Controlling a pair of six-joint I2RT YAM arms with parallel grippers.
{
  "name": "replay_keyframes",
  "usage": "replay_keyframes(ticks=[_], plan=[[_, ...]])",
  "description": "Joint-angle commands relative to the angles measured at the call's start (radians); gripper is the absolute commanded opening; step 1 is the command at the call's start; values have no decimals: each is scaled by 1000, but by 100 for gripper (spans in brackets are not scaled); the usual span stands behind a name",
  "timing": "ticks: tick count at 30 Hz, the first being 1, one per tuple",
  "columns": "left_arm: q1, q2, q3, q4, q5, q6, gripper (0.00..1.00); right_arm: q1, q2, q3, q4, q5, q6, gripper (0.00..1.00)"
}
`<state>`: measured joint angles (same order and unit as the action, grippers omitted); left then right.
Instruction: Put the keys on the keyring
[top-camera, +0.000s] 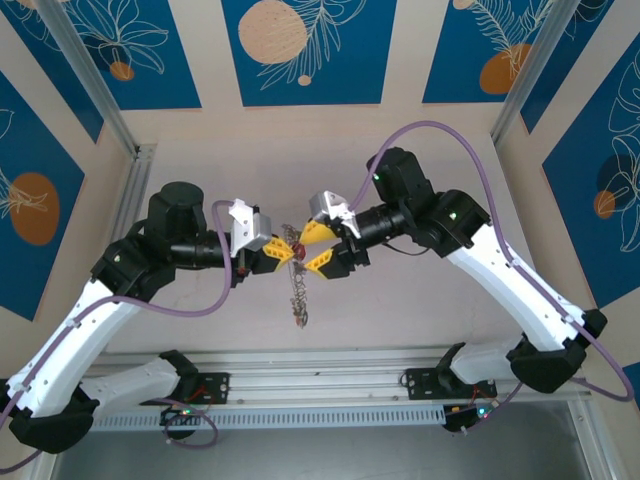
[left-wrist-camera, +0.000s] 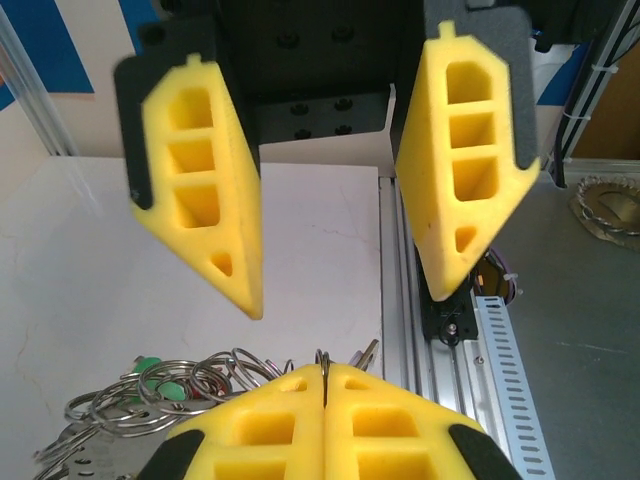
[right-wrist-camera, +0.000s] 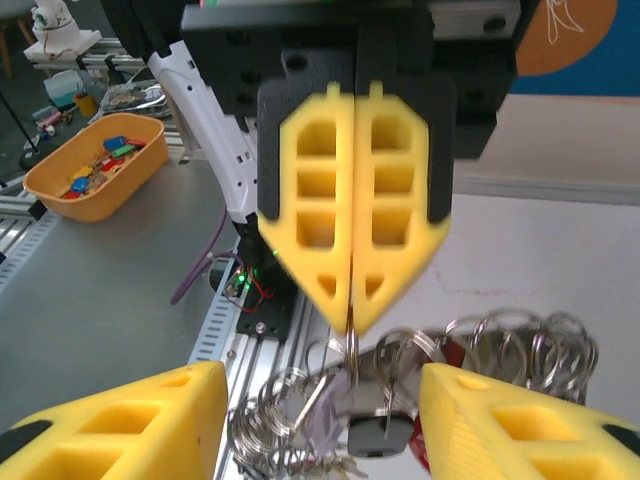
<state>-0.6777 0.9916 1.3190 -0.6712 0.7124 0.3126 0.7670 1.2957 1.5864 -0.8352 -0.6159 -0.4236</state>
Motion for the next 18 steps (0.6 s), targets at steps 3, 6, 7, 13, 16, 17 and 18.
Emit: replay_keyframes(ticks=[3,6,7,13,16,17,18], plan=[[-12,-36,-16,137,45,-50,0,-24,-94,-153,142,-79,135,53],[-12,-38,-26,174,56,-73,0,-25,-110,-191,183,-79,169,49],[-12,-38,-28,183,59,-79,0,-28,-108,-196,191,-79,174,48],[-11,-41,-38,209,63,-100,0,-30,-88,-201,237,-122,193,48],[-12,-42,-42,215,65,-103,0,-30,-74,-200,253,-123,201,48],[-12,-42,-43,216,66,-103,0,-31,-70,-198,256,-125,202,48],[-11,-41,-44,217,66,-105,0,-29,-66,-194,258,-129,203,47]])
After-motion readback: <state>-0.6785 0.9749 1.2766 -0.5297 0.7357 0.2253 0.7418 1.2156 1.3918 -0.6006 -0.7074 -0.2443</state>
